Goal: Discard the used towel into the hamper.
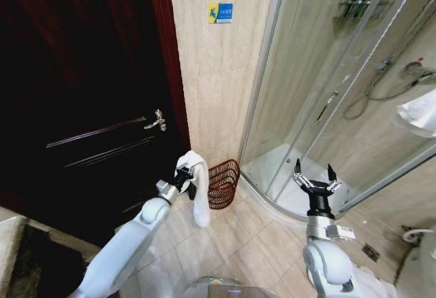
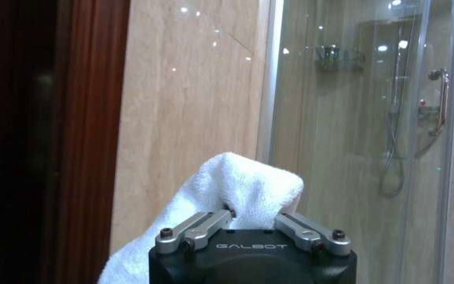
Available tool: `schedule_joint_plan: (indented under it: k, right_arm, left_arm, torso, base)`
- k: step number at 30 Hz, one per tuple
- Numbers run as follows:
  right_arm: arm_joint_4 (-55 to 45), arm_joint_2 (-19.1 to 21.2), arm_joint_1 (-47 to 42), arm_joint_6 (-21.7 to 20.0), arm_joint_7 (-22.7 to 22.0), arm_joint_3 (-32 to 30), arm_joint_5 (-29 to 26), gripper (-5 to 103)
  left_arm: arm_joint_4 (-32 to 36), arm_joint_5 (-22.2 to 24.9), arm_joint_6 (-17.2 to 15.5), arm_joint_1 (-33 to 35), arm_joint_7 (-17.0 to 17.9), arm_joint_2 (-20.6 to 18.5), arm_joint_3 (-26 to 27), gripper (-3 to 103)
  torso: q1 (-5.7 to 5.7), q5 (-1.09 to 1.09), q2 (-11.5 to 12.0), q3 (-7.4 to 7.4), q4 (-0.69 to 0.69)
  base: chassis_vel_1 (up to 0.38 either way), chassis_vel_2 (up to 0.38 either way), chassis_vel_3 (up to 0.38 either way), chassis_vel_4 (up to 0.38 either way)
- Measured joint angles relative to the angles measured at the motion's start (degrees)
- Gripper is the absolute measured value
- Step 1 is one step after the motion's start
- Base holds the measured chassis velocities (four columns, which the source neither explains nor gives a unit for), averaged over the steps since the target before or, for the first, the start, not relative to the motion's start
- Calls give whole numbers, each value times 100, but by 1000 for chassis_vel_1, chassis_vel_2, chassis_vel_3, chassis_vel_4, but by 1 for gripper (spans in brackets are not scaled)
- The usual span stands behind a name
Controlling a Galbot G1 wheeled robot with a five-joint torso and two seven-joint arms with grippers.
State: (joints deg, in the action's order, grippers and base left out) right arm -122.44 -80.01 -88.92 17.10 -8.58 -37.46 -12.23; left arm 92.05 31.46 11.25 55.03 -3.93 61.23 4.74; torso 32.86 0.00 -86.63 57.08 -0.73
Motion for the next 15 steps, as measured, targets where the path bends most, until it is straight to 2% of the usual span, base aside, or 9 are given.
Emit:
schedule_joint_plan:
  k: [9,15]
  right_arm:
    - [0,0,0,1,0,0,0,100]
    - [0,0,0,0,0,0,0,100]
  left_arm:
    - [-795,27,69,-1022,14,520,-306,4]
    - [-1214,82,87,-1599,15,688,-388,4]
  torso:
    - [0,0,0,0,0]
    - [0,1,0,0,1]
  base:
    - [0,0,0,0]
    - [0,0,0,0]
